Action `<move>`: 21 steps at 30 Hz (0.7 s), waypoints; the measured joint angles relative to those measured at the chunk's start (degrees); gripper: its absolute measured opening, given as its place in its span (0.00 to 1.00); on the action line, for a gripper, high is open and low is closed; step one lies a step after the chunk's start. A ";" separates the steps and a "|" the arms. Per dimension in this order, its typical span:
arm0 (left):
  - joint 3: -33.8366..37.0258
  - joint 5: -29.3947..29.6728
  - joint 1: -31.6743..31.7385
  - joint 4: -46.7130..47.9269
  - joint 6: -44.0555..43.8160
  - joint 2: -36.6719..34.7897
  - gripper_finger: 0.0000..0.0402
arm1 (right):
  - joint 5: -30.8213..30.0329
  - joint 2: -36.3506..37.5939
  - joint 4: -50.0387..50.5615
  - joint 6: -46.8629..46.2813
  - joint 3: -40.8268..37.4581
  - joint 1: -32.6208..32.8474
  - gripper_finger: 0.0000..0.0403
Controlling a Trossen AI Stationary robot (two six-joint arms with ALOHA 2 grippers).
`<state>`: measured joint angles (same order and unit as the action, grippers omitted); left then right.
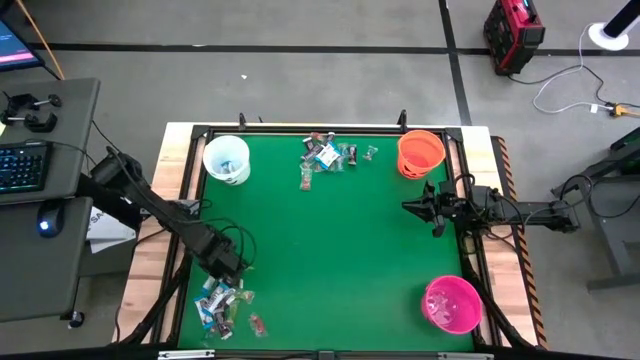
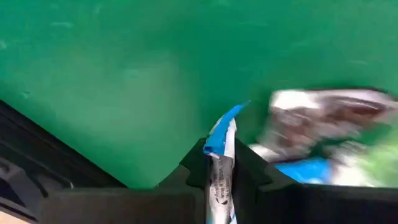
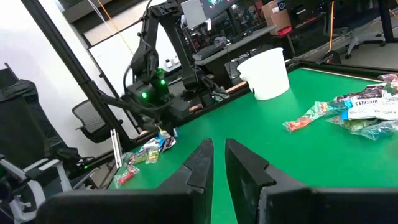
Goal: Sort candy by brand, put in halloween buckets
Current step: Put the white chocolate bar into the white bucket
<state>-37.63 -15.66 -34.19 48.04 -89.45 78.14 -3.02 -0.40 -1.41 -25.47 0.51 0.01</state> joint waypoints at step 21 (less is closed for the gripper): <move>-26.65 49.54 52.76 9.29 54.38 -14.52 0.02 | 0.01 0.00 0.01 0.00 -0.01 -0.01 0.09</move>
<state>-64.27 33.88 18.56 57.33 -35.07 63.63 -3.02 -0.40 -1.39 -25.47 0.50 0.00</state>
